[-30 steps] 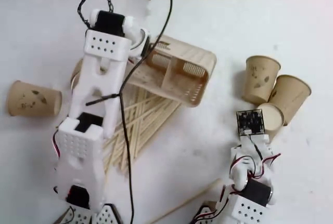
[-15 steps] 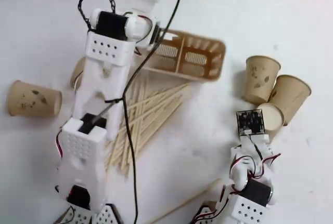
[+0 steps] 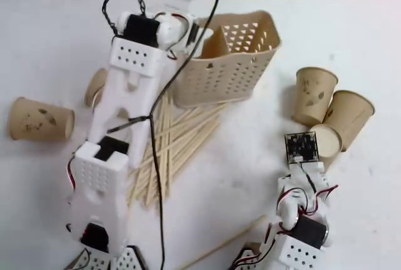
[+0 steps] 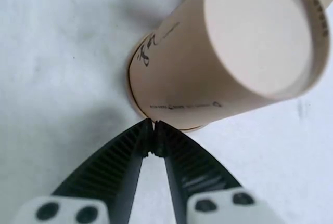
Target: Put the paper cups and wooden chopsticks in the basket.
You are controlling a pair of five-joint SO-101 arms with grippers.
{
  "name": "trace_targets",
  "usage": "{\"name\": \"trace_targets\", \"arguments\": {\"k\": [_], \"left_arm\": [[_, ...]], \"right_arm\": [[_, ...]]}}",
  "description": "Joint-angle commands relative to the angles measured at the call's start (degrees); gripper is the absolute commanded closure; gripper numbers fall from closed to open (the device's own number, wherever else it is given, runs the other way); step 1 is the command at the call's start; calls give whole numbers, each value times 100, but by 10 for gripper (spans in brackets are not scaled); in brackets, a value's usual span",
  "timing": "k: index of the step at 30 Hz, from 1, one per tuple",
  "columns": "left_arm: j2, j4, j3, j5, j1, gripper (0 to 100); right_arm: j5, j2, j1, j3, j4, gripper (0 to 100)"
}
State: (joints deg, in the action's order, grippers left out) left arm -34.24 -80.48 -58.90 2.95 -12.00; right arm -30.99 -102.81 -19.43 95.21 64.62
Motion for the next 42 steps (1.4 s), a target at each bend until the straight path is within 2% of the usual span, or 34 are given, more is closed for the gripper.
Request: {"name": "trace_targets", "arguments": {"k": [1, 9, 14, 16, 23, 27, 30, 33, 35, 38, 40, 42], "left_arm": [[66, 510, -70, -70, 382, 880], [136, 932, -123, -88, 655, 879], [549, 598, -1380, -88, 769, 883], [752, 237, -1969, -88, 901, 884], [1218, -2242, -3719, -70, 1560, 884], [1596, -2215, -3182, -70, 2264, 884], [2343, -2233, -2224, -53, 2695, 884], [3732, -2233, -273, -44, 3002, 884], [4980, -2224, 1600, 44, 3073, 881], [6932, -2040, 4747, 985, 3064, 880], [8163, -1371, 6901, 1635, 3073, 880], [9367, -431, 9055, 1960, 3248, 880]], "right_arm": [[-35, -48, -13, -26, -13, 981], [-35, -48, -22, -26, -13, 981], [-35, -48, -22, -26, -22, 980], [-35, -48, -22, -62, -40, 980], [-35, -48, -31, -53, -154, 980], [-26, -48, -22, -53, -171, 980], [-26, -48, -13, -53, -259, 980], [-35, -48, 4, -62, -356, 980], [-35, -48, 13, -185, -338, 974], [-35, -48, 4, -765, -136, 913], [-35, -40, 110, -1371, 119, 865], [-26, 13, 312, -2084, 470, 831]]}}
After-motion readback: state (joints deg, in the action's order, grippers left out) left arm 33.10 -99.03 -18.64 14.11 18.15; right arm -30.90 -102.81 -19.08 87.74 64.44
